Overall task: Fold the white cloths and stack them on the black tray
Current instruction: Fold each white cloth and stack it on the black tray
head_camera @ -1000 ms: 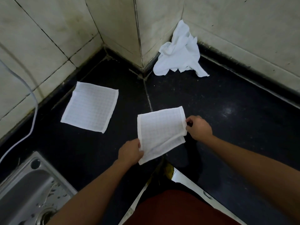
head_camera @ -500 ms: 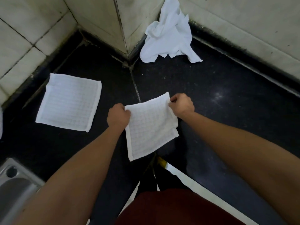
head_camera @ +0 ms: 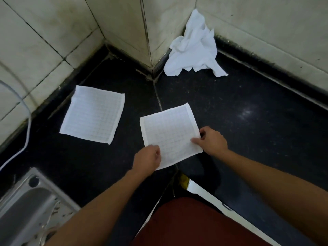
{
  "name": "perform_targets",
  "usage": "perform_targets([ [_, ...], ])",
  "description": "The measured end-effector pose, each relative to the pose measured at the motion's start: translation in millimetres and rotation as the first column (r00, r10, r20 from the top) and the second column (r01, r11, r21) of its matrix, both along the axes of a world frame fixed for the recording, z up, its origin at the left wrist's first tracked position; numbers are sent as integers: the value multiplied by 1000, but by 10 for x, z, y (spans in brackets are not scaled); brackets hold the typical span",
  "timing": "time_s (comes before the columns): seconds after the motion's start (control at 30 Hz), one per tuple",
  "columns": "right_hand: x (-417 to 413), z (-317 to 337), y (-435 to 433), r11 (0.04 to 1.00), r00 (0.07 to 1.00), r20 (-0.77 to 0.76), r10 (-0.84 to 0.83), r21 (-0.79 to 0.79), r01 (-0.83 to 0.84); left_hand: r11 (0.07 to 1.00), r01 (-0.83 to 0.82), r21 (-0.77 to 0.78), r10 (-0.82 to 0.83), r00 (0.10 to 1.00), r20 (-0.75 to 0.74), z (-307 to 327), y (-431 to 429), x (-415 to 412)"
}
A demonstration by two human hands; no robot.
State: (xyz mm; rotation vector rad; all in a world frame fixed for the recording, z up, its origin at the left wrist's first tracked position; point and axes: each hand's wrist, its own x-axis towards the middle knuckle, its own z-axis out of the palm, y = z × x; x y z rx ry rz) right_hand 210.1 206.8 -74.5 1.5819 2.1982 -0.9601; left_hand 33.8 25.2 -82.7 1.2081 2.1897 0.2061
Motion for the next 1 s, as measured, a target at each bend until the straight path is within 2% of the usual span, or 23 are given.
perform_targets([
  [0.1,63,-15,-160,995,996,58,67,-77,-62,986,165,-25,-166,986,-14,-74,-188,225],
  [0.27,215,-4,-139,988,991,-7,-131,-87,130,979,202,15,-199,974,-105,-98,-254,332],
  [0.4,353,-52,-179,986,995,41,-90,-140,95,976,219,5,-217,966,-142,-116,-302,359],
  [0.47,368,-43,-202,971,985,-38,-170,-179,161,972,236,0,-233,959,-160,-108,-302,388],
  [0.53,342,17,-201,897,908,-183,-376,-318,307,966,257,-4,-253,950,-185,-93,-287,424],
  [0.6,303,124,-184,789,812,-243,-531,-492,369,964,264,-17,-262,944,-201,-91,-278,445],
  [0.67,279,214,-153,717,770,-254,-585,-606,345,970,241,-13,-239,950,-203,-94,-271,443],
  [0.73,284,265,-120,695,762,-266,-591,-647,313,979,203,17,-195,957,-215,-109,-262,438],
  [0.77,295,266,-107,706,767,-278,-578,-642,299,981,190,32,-178,959,-221,-112,-257,438],
  [0.83,331,242,-94,787,816,-312,-486,-562,254,982,183,40,-169,959,-225,-97,-263,434],
  [0.93,420,168,-89,948,940,-297,-166,-309,70,979,200,40,-187,959,-212,-80,-328,372],
  [1.0,493,138,-87,978,970,-235,68,-174,-111,973,222,68,-205,959,-195,-71,-400,297],
])
